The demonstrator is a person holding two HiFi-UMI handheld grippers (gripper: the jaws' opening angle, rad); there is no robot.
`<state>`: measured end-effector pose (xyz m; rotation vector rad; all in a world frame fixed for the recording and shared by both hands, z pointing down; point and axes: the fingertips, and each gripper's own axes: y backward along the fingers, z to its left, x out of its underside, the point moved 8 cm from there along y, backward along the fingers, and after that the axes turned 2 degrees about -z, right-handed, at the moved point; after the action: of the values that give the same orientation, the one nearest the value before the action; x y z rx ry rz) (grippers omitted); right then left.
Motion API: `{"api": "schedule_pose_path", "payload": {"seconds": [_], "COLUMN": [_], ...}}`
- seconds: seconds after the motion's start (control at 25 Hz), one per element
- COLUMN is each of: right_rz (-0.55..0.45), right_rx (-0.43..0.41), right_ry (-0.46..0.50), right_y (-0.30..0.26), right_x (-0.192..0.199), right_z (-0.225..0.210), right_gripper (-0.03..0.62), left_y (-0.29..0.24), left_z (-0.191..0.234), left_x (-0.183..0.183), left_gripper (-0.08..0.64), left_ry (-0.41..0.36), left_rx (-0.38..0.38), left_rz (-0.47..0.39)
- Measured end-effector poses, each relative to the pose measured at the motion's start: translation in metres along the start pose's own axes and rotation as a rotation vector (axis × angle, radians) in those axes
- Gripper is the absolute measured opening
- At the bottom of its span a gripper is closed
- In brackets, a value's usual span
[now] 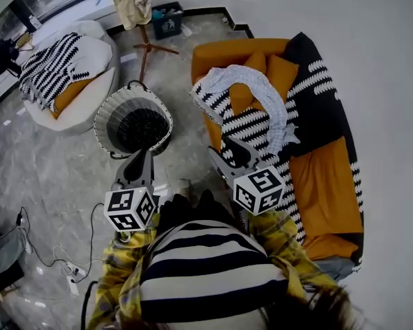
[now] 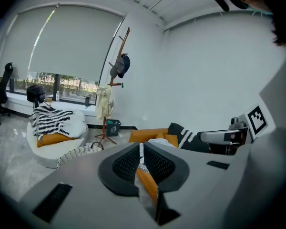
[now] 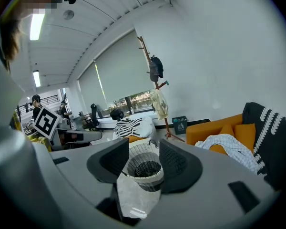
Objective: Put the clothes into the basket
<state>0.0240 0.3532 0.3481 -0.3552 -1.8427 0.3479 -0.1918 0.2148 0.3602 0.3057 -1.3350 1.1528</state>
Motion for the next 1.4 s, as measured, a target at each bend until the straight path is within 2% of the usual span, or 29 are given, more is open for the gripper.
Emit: {"api": "schedule_pose_path", "payload": {"seconds": [0.28, 0.52, 0.68, 1.04, 1.4], "right_rz": [0.002, 0.035, 0.060, 0.098, 0.213], "right_rx": [0.093, 0.161, 0.167, 0.200, 0.247], "right_ry": [-0.019, -0.027, -0.034, -0.056, -0.073], "right_y": [-0.032, -0.051, -0.073, -0.108, -0.128], "right_x": [-0.015, -0.021, -0.026, -0.043, -0.015], "right_z": [-0.030, -0.075, -0.116, -0.215, -0.314], "right_gripper": [0.190, 0.190, 0.190, 0.190, 0.190], "left_y": [-0.041, -0.084, -0.125, -0.216, -0.301], "left_z": [0.020, 0.022, 0.015, -0.002, -0.027], "left_x": [-0.024, -0.032, -0.037, -0.052, -0.042], "left_gripper": [0.038, 0.038, 0.038, 0.038, 0.038], "left_ry": [-0.055, -0.067, -0.090, -0.082, -0.103], "left_rx": [0.056, 0.084, 0.111, 0.154, 0.187], "left_rz": [0.019, 0.043, 0.048, 0.058, 0.165]}}
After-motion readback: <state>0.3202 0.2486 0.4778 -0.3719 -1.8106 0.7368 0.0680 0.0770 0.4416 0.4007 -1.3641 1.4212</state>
